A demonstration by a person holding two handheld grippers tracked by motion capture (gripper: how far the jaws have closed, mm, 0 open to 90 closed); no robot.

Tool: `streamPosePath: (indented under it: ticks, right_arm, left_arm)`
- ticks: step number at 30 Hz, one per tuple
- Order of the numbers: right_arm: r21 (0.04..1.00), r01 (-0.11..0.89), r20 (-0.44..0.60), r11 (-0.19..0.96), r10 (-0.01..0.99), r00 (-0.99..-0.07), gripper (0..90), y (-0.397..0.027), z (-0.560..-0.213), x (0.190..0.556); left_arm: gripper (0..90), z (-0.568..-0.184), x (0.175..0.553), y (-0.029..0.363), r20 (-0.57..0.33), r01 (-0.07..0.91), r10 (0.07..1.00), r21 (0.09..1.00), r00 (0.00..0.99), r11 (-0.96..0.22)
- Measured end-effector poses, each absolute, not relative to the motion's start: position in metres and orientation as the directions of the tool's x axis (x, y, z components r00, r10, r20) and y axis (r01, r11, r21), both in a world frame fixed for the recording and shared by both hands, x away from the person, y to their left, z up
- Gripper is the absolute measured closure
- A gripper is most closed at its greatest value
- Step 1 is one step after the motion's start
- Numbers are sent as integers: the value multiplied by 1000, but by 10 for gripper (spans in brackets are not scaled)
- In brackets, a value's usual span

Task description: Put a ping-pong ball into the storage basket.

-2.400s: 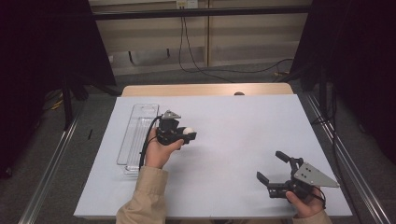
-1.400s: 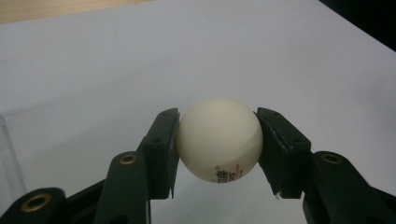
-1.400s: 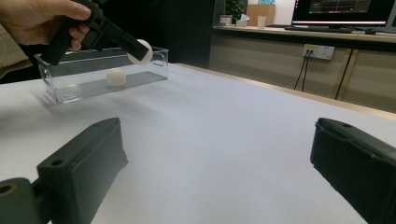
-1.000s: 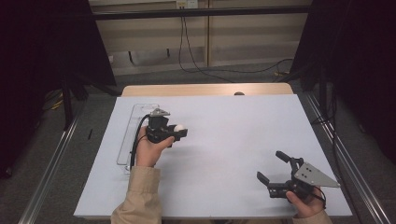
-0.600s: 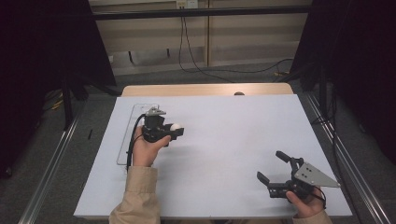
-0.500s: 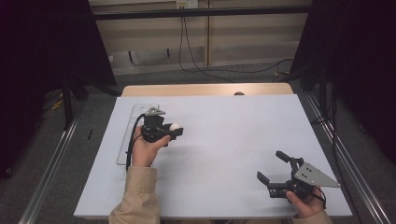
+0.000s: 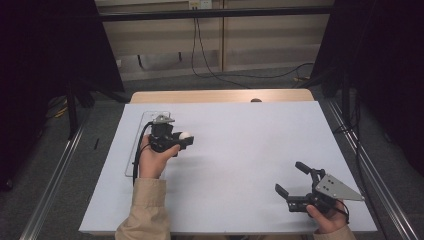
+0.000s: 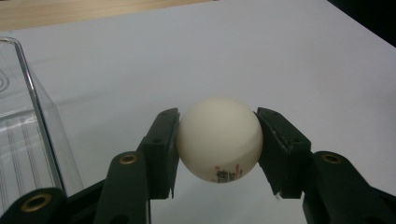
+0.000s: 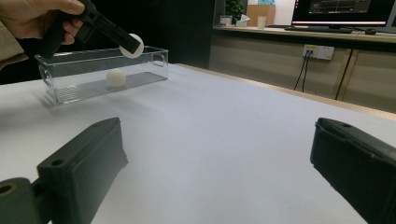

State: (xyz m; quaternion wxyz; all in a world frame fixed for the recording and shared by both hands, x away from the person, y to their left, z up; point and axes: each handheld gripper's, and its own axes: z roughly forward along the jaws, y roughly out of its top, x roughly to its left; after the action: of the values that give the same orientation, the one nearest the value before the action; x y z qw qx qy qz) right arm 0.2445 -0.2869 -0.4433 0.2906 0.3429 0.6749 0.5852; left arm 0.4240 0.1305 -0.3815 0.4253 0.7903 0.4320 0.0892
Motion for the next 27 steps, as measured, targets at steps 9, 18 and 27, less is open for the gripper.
streamPosePath:
  ticks: [9,18,27]
  right_arm:
    - [989,123,8,81,802,-597,22,-287,-443,245]
    - [989,123,11,78,803,-596,22,-287,-443,244]
    - [989,123,11,78,803,-596,22,-287,-443,244]
  left_arm:
    - [512,-380,424,137,-226,609,768,751,600,-254]
    - [512,-378,424,141,-223,608,776,755,590,-245]
    - [512,-376,423,146,-207,604,783,756,587,-253]
